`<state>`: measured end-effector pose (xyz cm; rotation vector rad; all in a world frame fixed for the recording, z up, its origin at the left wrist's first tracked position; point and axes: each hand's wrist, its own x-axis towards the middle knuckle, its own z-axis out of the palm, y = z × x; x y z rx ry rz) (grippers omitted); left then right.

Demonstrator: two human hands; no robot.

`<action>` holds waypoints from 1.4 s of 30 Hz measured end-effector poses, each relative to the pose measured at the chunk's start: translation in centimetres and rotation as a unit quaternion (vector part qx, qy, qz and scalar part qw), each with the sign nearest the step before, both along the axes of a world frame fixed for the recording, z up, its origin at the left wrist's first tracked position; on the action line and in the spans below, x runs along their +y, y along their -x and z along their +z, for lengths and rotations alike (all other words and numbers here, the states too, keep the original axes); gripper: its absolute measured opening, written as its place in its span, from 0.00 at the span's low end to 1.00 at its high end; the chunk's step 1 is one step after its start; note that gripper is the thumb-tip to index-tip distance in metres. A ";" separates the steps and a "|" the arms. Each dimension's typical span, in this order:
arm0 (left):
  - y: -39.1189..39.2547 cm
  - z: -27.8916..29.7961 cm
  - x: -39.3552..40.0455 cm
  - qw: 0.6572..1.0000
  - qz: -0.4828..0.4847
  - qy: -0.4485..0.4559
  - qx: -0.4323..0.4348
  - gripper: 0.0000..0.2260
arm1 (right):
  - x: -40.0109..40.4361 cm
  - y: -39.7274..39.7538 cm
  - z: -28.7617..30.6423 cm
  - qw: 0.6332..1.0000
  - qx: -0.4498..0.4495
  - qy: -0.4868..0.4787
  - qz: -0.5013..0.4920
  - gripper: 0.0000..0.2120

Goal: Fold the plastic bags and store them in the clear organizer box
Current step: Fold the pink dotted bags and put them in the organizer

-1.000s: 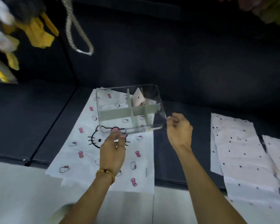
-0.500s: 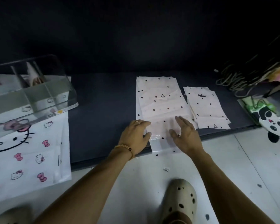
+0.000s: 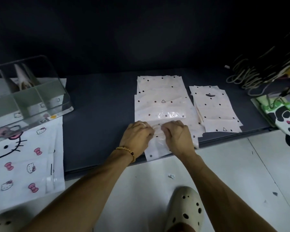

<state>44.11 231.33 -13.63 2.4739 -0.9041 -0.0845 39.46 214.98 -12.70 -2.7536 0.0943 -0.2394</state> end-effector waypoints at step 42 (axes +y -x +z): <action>1.6 -0.7 18.8 0.936 0.293 0.008 0.196 0.12 | 11.8 -1.0 -0.6 0.931 0.120 -0.259 -0.226 0.08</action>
